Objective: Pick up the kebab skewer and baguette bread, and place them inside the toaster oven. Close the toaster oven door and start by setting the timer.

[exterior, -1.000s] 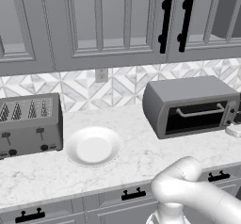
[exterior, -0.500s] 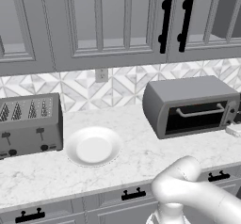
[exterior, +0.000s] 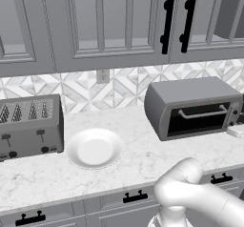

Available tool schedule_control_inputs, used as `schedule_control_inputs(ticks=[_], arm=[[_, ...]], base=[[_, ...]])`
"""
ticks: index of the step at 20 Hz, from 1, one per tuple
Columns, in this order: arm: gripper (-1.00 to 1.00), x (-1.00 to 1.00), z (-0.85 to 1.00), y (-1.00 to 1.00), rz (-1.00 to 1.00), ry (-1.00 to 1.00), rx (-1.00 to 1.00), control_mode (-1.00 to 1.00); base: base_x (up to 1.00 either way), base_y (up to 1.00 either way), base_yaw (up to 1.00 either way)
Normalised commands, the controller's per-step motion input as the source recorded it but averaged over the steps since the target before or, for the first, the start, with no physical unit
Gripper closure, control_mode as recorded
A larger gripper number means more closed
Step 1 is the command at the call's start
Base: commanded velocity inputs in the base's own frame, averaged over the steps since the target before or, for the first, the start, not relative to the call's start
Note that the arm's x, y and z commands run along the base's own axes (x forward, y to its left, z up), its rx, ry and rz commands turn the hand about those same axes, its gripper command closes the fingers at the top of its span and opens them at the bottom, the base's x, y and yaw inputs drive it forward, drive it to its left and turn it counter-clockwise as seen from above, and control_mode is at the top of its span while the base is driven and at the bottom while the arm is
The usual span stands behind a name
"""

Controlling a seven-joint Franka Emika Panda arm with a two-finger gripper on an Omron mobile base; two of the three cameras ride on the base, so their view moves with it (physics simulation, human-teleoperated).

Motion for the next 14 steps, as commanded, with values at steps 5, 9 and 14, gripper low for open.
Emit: schedule_control_inputs(ticks=[5, 9, 14], arm=[[-1.00, 0.06, 0.00, 0.02, 0.00, 0.01, 0.00, -1.00], [-1.00, 0.05, 0.00, 0.04, 0.00, 0.01, 0.00, -1.00], [-1.00, 0.10, 0.00, 0.06, 0.00, 0.01, 0.00, -1.00]], base=[[0.00, 0.00, 0.00], [0.00, 0.00, 0.00], [0.00, 0.00, 0.00]])
